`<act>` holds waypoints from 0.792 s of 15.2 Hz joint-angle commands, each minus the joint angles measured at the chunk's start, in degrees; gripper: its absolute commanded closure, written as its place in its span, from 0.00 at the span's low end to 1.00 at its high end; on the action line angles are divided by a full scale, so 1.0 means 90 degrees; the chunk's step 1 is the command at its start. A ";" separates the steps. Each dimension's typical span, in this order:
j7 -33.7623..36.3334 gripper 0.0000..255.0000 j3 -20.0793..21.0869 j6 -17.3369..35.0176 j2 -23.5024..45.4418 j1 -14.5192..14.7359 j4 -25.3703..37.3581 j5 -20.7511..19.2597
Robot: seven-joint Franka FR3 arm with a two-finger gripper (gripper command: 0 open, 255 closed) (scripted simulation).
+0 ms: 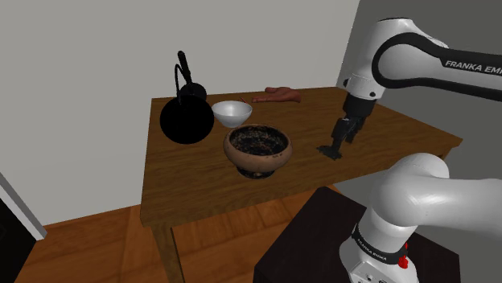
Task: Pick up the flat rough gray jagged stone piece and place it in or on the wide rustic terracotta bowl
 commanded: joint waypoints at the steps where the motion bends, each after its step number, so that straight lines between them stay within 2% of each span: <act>1: -0.0096 0.00 -0.0125 -0.0184 -0.0267 -0.0055 -0.0087 0.0009; 7: -0.0099 0.00 -0.0192 0.0248 -0.0449 -0.0123 -0.0709 -0.0066; 12: -0.0099 0.00 -0.0192 0.0248 -0.0449 -0.0123 -0.0709 -0.0066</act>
